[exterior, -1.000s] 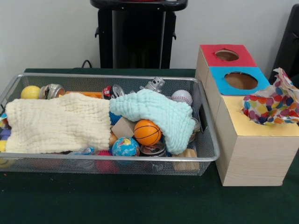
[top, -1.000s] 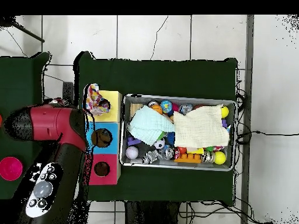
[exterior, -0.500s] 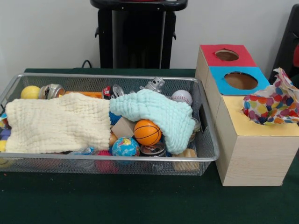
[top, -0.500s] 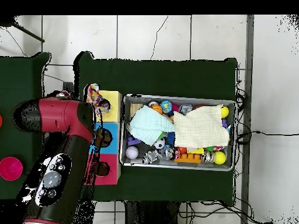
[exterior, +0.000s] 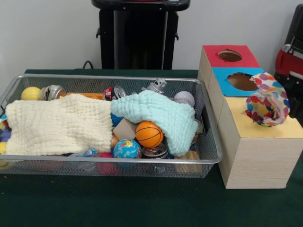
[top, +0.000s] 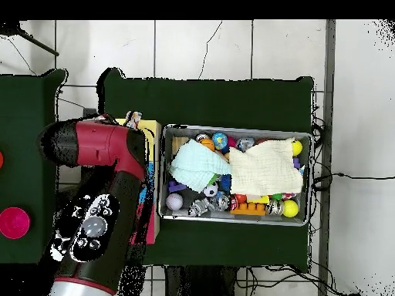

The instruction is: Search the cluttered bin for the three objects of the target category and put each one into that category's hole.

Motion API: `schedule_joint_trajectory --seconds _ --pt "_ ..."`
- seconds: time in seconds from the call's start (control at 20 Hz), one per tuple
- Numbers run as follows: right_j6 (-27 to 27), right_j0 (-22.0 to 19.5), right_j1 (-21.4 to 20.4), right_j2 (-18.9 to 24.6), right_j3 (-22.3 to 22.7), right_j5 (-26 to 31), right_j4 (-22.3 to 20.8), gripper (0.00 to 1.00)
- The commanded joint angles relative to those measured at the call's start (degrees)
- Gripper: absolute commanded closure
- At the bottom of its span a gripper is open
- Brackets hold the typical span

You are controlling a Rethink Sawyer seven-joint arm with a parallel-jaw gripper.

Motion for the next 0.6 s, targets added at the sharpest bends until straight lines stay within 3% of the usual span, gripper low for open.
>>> schedule_joint_trajectory --seconds 0.05,0.6 --pt "2.55 -2.61 1.25 6.16 3.20 -0.42 -2.63 1.00" --pt "3.07 -2.85 1.44 6.62 3.36 -0.96 -2.57 1.00"
